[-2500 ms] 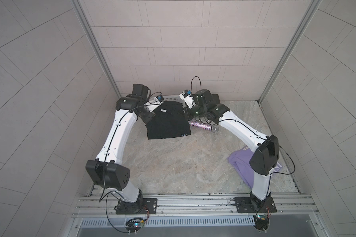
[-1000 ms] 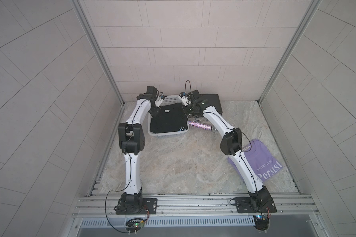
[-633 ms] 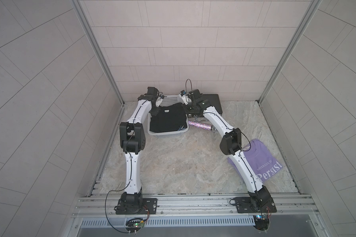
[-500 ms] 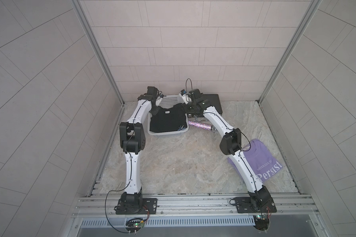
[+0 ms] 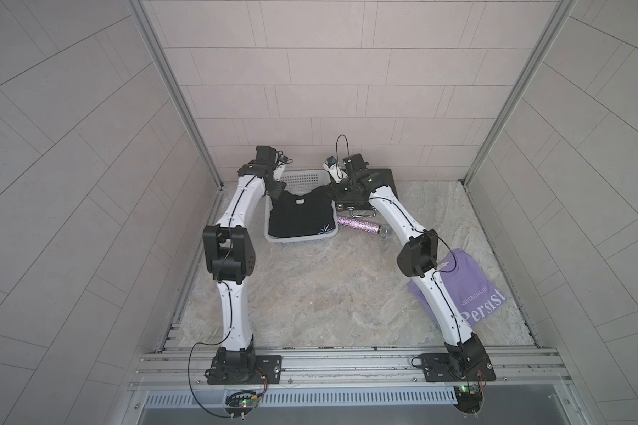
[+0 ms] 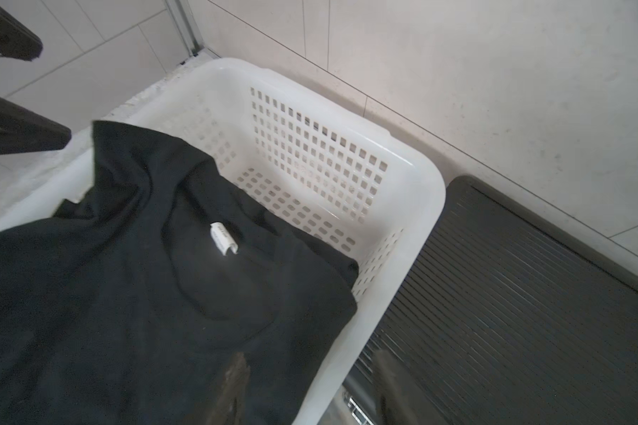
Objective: Put the folded t-shirts into the basket
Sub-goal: Place the T-shirt in the bin.
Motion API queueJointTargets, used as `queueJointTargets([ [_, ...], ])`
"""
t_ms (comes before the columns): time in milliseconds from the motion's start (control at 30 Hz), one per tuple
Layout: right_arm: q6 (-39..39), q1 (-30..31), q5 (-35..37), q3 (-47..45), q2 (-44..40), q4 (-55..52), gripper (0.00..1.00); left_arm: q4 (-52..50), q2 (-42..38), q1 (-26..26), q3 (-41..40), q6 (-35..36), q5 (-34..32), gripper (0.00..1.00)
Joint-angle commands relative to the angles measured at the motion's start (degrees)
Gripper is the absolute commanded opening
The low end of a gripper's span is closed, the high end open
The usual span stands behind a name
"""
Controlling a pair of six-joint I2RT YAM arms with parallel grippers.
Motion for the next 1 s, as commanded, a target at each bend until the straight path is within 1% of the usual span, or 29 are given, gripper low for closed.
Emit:
queueJointTargets([
  [0,0.65,0.51,-5.15,-2.01,-6.54,-4.27,0.60,-1.36,-2.73,-1.04,-3.69,-2.84,9.47,0.62],
  [133,1.13,0.42,-8.12,-9.28,-11.71,-4.37,0.63,-1.43,-0.21,-1.31,-3.41,-3.52,11.86,0.60],
  [333,-1.88,0.25,-9.14,-23.88,-22.08,-4.39,0.66,-2.81,6.77,-1.35,1.11,-3.42,11.65,0.60],
  [467,-4.31,-0.56,-8.80,-34.13,-29.11,-5.14,0.67,-4.17,11.72,-1.30,5.01,-3.34,9.24,0.59],
  [633,-7.52,-2.17,-7.14,-48.06,-37.97,-5.14,0.67,-4.24,16.28,-1.29,7.06,-2.73,5.62,0.60],
  [800,-8.71,-5.87,-7.19,-61.39,-47.10,-3.43,0.67,-5.29,18.39,-1.27,6.96,-2.41,3.95,0.62],
  [967,-11.67,-11.24,-5.70,-73.01,-55.98,-2.70,0.68,-6.58,15.81,-1.34,5.21,-3.14,7.40,0.64],
])
